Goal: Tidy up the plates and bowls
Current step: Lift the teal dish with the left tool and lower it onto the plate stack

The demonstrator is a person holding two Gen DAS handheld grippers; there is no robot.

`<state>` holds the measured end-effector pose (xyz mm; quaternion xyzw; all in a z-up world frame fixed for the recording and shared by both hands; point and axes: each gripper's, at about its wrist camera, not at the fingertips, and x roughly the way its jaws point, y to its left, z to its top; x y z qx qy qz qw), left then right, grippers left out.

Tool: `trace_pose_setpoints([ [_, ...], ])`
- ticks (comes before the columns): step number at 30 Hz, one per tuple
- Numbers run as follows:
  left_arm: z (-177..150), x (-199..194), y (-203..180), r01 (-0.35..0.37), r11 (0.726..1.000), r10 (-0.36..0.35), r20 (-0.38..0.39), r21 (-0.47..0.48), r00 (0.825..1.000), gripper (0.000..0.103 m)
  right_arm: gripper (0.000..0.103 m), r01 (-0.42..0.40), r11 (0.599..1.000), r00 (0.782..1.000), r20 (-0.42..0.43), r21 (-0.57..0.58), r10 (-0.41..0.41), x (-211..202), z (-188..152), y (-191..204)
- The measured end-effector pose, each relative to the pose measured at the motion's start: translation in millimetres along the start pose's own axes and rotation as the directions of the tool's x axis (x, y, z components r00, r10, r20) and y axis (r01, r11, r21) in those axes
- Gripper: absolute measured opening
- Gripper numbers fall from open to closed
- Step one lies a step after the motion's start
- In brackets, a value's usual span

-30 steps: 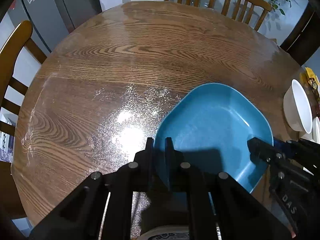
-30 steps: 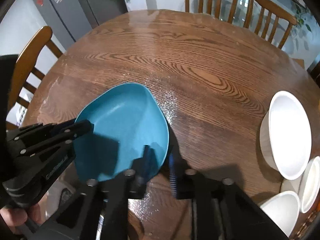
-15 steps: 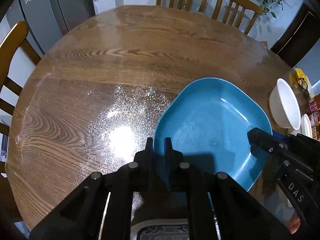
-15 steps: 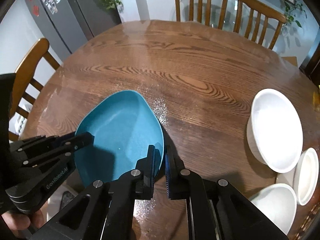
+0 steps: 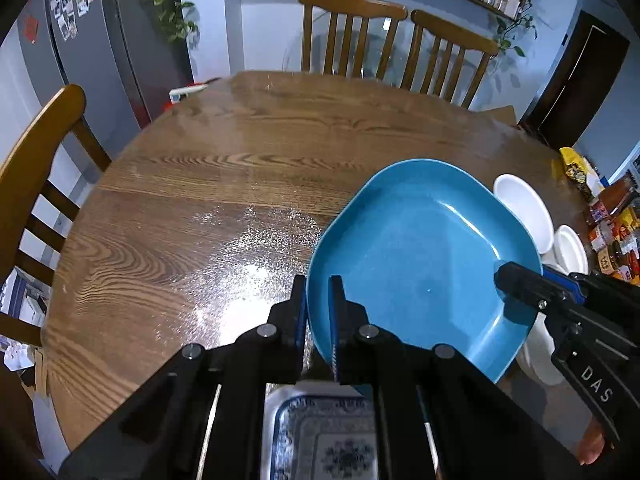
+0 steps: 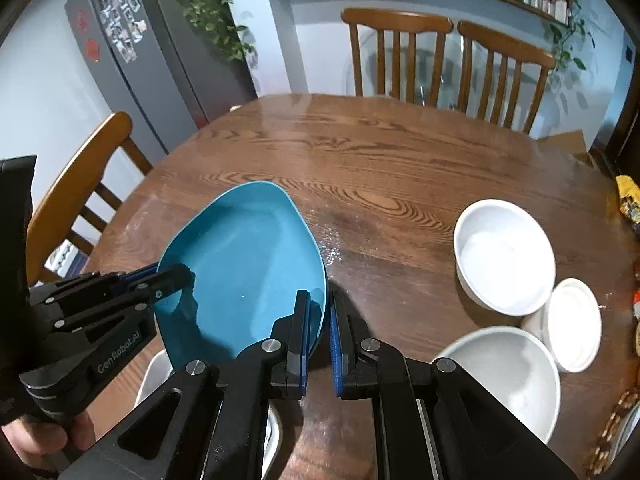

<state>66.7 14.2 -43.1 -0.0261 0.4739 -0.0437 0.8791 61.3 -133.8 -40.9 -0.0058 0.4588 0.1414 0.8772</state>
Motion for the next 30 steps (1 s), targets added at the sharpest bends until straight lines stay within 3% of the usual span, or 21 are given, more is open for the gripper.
trace_pose_setpoints([
  [12,-35,-39,-2,0.004,1.000,-0.005,0.043,0.024,0.999,0.008,0.010,-0.026,1.000,0.999,0.039,0.001,0.026,-37,-38,13],
  [30,-96,-32,21,-0.037,0.999,0.036,-0.051,-0.016,0.998,0.008,0.010,-0.064,0.997,0.995,-0.084,-0.047,0.060,-8,-84,45],
])
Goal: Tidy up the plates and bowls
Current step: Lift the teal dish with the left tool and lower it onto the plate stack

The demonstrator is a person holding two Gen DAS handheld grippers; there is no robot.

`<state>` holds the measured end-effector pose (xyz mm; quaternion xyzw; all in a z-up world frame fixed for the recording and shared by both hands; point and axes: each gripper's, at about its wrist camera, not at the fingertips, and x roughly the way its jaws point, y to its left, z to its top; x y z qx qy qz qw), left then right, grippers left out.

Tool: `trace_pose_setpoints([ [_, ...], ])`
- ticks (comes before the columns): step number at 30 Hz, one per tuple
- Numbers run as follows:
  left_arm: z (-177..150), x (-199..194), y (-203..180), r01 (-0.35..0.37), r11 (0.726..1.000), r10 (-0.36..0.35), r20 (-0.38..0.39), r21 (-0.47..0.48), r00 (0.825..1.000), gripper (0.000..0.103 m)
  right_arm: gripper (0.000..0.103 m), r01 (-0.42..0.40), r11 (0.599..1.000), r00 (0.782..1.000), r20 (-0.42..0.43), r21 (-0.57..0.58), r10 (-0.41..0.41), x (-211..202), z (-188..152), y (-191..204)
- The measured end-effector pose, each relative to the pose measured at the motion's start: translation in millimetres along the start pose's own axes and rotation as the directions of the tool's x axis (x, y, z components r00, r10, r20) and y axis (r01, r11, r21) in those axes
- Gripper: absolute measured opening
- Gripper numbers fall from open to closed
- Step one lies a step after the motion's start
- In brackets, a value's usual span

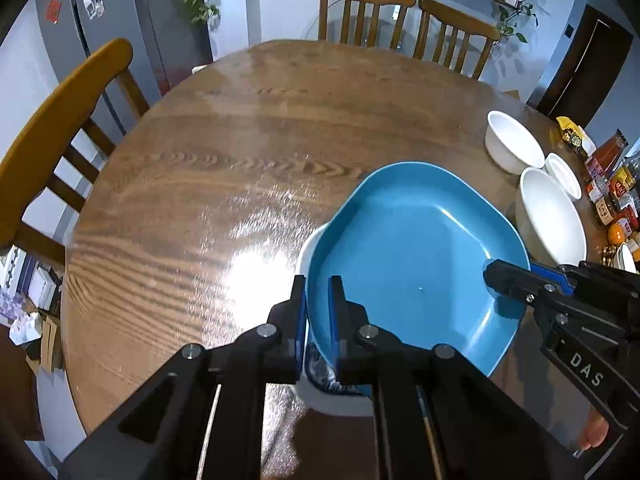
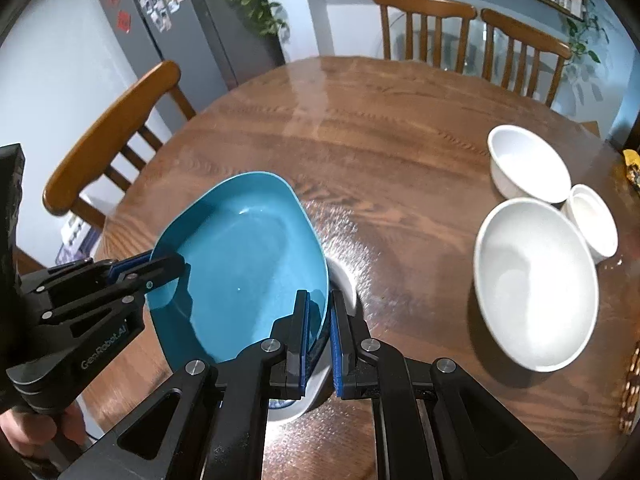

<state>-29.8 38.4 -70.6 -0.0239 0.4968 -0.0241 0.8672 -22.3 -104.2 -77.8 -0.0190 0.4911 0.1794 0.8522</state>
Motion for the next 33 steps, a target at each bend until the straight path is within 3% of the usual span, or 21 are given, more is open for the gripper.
trace_pose_setpoints([
  [13,-26,12,-5,0.023,1.000,-0.022,-0.085,0.003,0.996,0.008,0.010,0.001,0.999,0.993,-0.115,-0.033,-0.005,34,-4,-6],
  [22,-34,22,-5,0.038,0.999,-0.039,-0.141,-0.010,0.989,0.008,0.010,0.031,0.996,0.990,-0.135,-0.083,-0.042,47,2,-3],
  [33,-35,28,-2,0.019,1.000,-0.021,-0.153,-0.014,0.988,0.010,0.010,0.053,0.993,0.990,-0.125,-0.105,-0.066,52,4,3],
])
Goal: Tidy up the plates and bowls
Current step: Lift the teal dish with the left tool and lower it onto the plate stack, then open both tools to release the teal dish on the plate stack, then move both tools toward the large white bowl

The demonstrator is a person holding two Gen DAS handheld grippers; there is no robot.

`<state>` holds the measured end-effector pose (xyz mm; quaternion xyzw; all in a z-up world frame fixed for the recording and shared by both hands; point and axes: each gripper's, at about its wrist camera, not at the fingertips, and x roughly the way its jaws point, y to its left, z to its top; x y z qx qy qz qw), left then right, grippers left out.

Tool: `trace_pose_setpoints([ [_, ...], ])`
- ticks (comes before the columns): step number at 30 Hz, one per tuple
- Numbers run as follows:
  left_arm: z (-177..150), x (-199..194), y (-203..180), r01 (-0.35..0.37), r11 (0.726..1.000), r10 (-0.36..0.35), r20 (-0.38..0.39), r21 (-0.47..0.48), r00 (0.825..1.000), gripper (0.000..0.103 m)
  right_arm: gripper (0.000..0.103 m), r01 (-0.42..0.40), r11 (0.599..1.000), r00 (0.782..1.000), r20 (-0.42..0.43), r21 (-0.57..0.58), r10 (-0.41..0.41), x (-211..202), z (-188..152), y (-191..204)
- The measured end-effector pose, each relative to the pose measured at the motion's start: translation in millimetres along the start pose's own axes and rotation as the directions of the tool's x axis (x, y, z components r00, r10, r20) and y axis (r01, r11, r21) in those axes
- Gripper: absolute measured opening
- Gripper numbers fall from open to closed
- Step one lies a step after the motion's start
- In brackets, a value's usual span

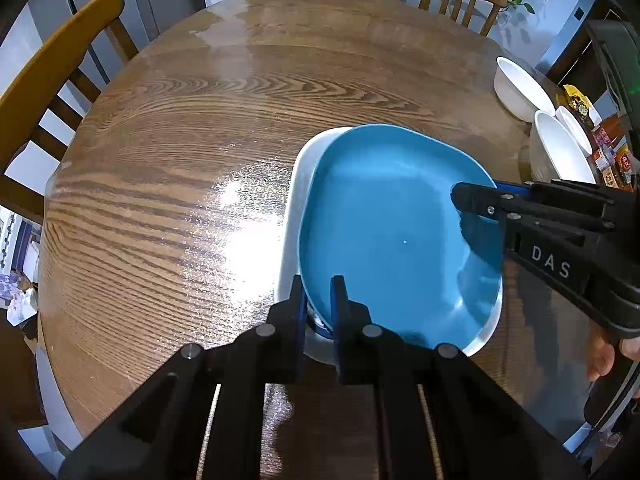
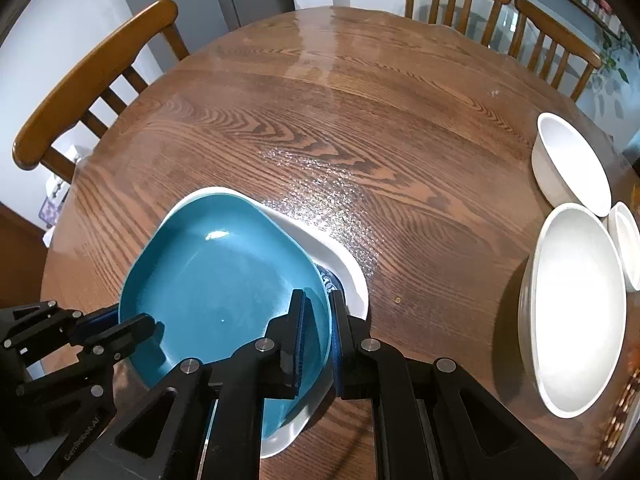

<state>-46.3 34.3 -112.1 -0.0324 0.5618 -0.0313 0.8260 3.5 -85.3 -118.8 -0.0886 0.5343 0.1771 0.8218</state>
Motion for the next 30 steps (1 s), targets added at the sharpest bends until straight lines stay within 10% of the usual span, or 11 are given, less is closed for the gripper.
trace_pose_setpoints([
  [9,3,-8,2,-0.005,1.000,0.005,0.020,-0.012,1.000,0.021,0.010,0.048,0.999,0.997,0.066,-0.012,-0.047,-13,3,5],
  [11,4,-11,3,-0.008,1.000,0.008,0.028,-0.011,1.000,0.028,0.010,0.051,0.999,0.995,0.084,-0.006,-0.050,-18,3,4],
  [13,5,-15,4,-0.033,0.999,0.033,0.042,-0.011,0.999,0.056,0.010,0.054,0.999,0.993,0.101,0.000,-0.054,-23,1,3],
  [19,7,-25,9,-0.044,0.999,0.046,0.071,-0.032,0.996,0.060,0.011,0.044,0.999,0.990,0.133,0.023,-0.047,-39,-3,-4],
  [30,6,-31,2,-0.090,0.996,0.092,0.082,-0.028,0.992,0.085,0.063,0.021,0.995,0.972,0.229,0.093,-0.042,-78,-21,-12],
])
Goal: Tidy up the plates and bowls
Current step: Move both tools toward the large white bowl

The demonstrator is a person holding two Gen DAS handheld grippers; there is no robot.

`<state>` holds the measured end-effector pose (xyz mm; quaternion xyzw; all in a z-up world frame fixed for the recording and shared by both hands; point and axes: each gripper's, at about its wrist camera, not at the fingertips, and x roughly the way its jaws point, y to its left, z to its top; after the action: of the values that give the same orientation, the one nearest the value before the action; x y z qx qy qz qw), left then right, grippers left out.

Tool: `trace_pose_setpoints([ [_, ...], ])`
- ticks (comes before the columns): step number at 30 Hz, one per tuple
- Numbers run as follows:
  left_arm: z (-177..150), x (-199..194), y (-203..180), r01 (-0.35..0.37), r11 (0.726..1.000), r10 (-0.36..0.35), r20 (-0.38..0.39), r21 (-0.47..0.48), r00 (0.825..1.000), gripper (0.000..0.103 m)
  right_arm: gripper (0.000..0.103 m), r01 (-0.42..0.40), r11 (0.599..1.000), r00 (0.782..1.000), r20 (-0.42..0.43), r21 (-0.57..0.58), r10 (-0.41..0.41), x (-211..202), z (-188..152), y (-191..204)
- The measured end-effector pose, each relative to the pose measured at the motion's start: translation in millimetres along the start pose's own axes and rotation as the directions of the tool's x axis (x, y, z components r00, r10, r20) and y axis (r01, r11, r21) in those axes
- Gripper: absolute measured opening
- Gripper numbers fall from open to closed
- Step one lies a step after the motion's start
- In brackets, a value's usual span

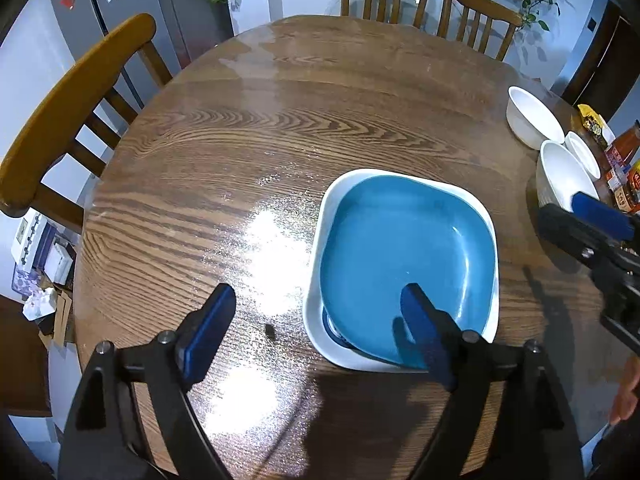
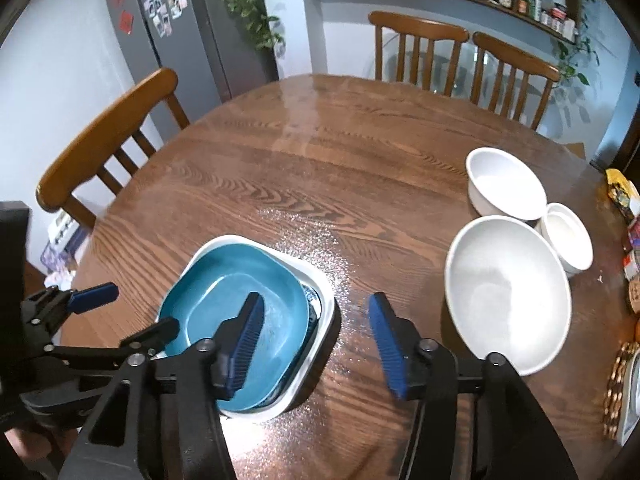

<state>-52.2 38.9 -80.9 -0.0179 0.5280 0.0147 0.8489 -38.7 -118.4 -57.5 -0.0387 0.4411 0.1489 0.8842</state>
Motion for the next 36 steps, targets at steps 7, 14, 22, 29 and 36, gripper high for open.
trace_pose_setpoints([
  [7,0,-4,-18,-0.010,1.000,0.010,0.002,0.029,1.000,0.101,0.070,0.002,0.999,1.000,0.026,0.040,-0.003,-18,-10,-13],
  [14,0,-8,-45,0.008,0.998,-0.008,0.001,0.067,1.000,0.102,0.070,0.033,0.995,0.999,0.032,0.093,-0.036,-34,-25,-39],
  [22,0,-13,-80,0.024,0.994,-0.024,0.004,0.108,1.000,0.102,0.070,0.074,0.985,0.996,0.039,0.154,-0.081,-51,-39,-77],
  [29,3,-17,-111,0.029,0.992,-0.031,0.020,0.125,0.999,0.102,0.070,0.094,0.979,0.994,0.043,0.179,-0.103,-61,-47,-108],
  [36,7,-22,-143,0.035,0.991,-0.040,0.034,0.127,0.999,0.102,0.070,0.100,0.975,0.993,0.043,0.200,-0.110,-67,-52,-137],
])
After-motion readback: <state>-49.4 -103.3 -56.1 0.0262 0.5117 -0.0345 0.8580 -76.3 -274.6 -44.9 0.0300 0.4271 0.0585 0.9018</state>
